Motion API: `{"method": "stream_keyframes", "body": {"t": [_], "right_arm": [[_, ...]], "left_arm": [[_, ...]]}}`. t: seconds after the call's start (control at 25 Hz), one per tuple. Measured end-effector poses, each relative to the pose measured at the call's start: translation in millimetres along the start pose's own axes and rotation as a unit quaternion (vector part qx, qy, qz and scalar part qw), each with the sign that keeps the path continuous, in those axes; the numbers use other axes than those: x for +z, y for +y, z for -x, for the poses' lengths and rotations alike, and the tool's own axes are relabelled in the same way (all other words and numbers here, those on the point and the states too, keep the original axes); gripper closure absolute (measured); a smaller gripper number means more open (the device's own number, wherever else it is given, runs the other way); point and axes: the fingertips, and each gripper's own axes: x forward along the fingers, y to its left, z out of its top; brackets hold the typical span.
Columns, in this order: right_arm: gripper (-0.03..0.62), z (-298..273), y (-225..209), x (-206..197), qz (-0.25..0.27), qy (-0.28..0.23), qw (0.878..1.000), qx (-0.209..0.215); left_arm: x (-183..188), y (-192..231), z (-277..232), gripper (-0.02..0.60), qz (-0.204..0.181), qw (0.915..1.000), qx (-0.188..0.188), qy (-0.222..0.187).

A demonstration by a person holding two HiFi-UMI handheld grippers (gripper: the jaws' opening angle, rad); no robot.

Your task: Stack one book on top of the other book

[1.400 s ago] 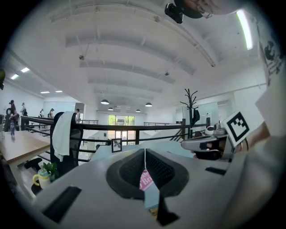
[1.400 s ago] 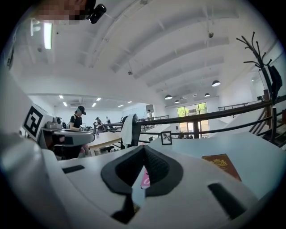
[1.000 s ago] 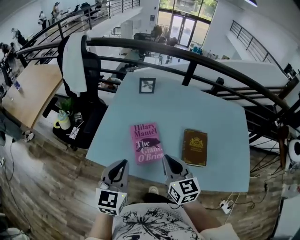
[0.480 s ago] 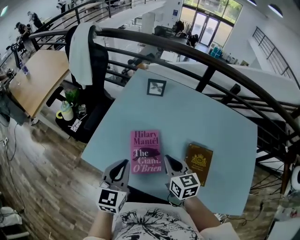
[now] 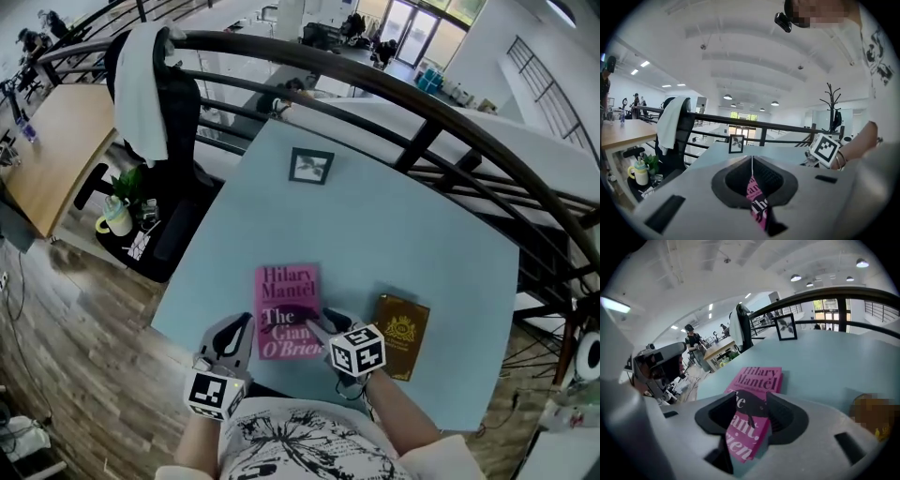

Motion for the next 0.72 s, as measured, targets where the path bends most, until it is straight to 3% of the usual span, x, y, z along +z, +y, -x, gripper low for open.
{"method": "stream_keyframes", "body": {"t": [0.2,0.32,0.56,0.72], "right_arm": [[0.342,-34.9,-20.2,-22.1,-0.024,0.061,0.998,-0.010],[0.338,-48.6,-24.0,-29.5,-0.044,0.084,0.995,-0.011],[0.384,-59.8,-16.4,-38.7,-0.108,0.095,0.989,0.013],[0.396,-59.9,-17.4,-38.9,-0.123,0.091,0.988,0.011]], "left_arm": [[-16.9,10.8,-14.4,0.569,0.006,0.9996,-0.004,0.028],[-32.0,13.7,-22.2,0.569,0.007,0.9990,-0.010,0.043],[-54.4,10.9,-29.7,0.569,0.016,0.9976,-0.024,0.064],[-78.0,13.5,-36.0,0.569,0.036,0.9922,-0.018,0.118]]}}
